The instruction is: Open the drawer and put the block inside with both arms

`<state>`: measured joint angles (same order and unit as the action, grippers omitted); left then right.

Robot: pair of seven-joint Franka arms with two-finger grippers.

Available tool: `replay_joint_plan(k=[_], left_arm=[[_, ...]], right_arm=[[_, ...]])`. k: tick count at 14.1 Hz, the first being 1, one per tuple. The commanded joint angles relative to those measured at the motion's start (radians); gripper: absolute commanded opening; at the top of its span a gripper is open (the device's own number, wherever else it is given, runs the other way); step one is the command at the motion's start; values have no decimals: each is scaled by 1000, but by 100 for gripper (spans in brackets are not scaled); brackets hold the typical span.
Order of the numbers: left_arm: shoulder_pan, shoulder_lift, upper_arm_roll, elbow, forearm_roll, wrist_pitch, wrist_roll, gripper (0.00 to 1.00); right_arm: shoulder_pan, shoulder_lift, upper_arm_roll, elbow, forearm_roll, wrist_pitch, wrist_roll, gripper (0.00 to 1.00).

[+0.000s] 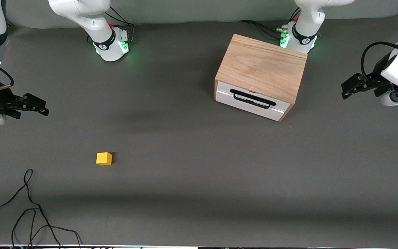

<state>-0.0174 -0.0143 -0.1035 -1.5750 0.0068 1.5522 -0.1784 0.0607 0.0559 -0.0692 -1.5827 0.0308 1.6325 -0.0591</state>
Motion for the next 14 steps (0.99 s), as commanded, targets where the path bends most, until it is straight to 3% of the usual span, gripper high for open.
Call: replay_joint_plan(k=[1, 14], left_arm=[[5, -1, -1, 4, -8, 2, 14, 99], [5, -3, -1, 4, -8, -9, 14, 99]], right_arm=[[-9, 9, 9, 24, -12, -8, -24, 100], [-7, 13, 9, 24, -11, 21, -24, 100]])
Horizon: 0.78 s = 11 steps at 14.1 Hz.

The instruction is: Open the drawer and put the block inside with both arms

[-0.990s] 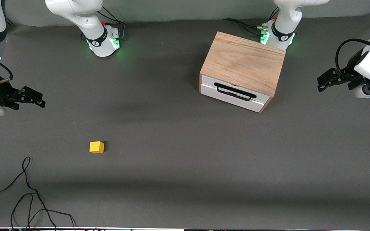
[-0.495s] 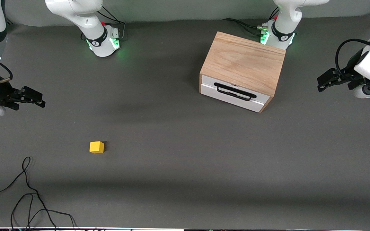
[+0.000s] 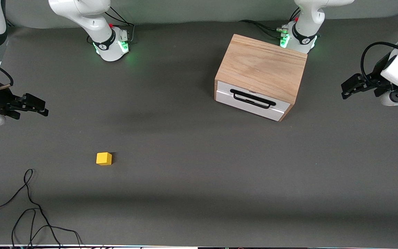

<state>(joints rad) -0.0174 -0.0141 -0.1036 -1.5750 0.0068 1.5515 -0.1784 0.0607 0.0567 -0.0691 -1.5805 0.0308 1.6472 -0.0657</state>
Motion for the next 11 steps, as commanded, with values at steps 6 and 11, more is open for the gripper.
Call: replay_joint_plan(k=[6, 11], left_arm=[[5, -3, -1, 4, -8, -8, 14, 99], [5, -3, -1, 4, -8, -8, 14, 99]], right_arm=[[-5, 46, 9, 23, -11, 8, -14, 100], [-5, 98, 12, 25, -9, 46, -8, 100]])
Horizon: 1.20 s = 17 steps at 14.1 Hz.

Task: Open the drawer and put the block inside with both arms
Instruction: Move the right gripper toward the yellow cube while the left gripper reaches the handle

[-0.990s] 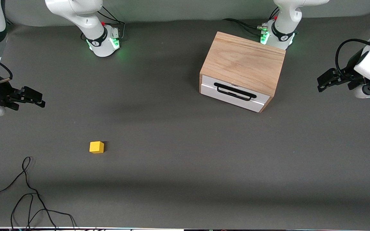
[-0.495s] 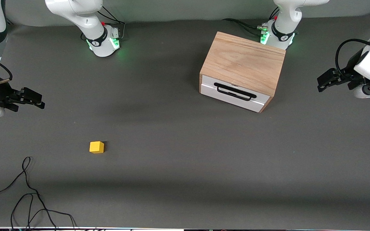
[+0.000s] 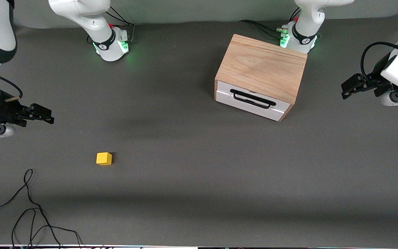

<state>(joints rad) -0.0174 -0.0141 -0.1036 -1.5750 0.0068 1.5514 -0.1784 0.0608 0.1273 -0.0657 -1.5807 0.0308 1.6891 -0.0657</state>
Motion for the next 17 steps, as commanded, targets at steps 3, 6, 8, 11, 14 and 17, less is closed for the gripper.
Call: replay_joint_plan(k=[3, 6, 8, 11, 14, 17], left_arm=[[5, -3, -2, 4, -8, -8, 14, 99], [-4, -3, -5, 4, -8, -10, -7, 99], [-7, -4, -10, 4, -8, -14, -60, 98], [-45, -3, -10, 4, -14, -34, -316, 98], [-136, 14, -11, 1, -14, -37, -626, 98], [-202, 63, -11, 1, -14, -21, -902, 97]], right_arm=[[-6, 60, 10, 25, -5, 70, -2, 100], [8, 121, 12, 27, 0, 138, -3, 100], [39, 155, 12, 24, 0, 170, 0, 100], [42, 158, 10, 18, -3, 169, -2, 100], [31, 196, 9, 22, -3, 181, -2, 100], [48, 250, 7, 19, -14, 244, 21, 100]])
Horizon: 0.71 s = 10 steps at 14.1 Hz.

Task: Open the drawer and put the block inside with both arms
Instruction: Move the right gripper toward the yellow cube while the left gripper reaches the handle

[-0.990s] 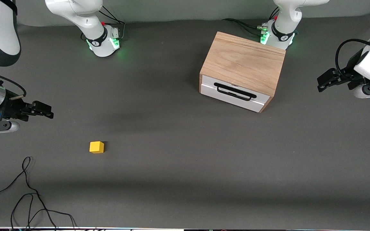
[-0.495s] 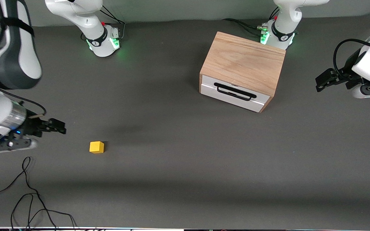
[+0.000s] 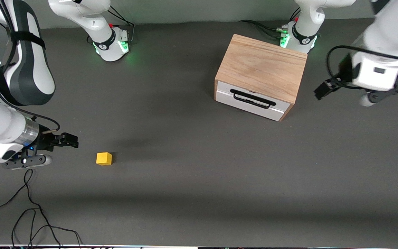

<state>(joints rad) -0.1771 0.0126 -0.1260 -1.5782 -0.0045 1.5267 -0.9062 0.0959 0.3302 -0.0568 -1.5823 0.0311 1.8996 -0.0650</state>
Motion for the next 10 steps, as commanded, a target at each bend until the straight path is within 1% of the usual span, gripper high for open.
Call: replay_joint_plan(k=[1, 2, 4, 7, 10], left_arm=[[-65, 70, 11, 6, -3, 21, -301, 97], [-93, 102, 11, 4, -2, 51, -406, 97], [-143, 165, 11, 4, 0, 72, -486, 97], [-160, 263, 9, 3, -2, 95, -610, 96], [-218, 329, 6, 0, 1, 96, -684, 96]], right_arm=[[7, 71, -3, 19, -13, 39, 18, 100], [5, 91, -3, 13, -11, 56, 19, 100], [7, 101, -5, -2, -13, 90, 19, 100], [1, 105, -8, -16, -7, 104, 22, 100], [5, 86, -11, -100, -5, 195, 25, 100]])
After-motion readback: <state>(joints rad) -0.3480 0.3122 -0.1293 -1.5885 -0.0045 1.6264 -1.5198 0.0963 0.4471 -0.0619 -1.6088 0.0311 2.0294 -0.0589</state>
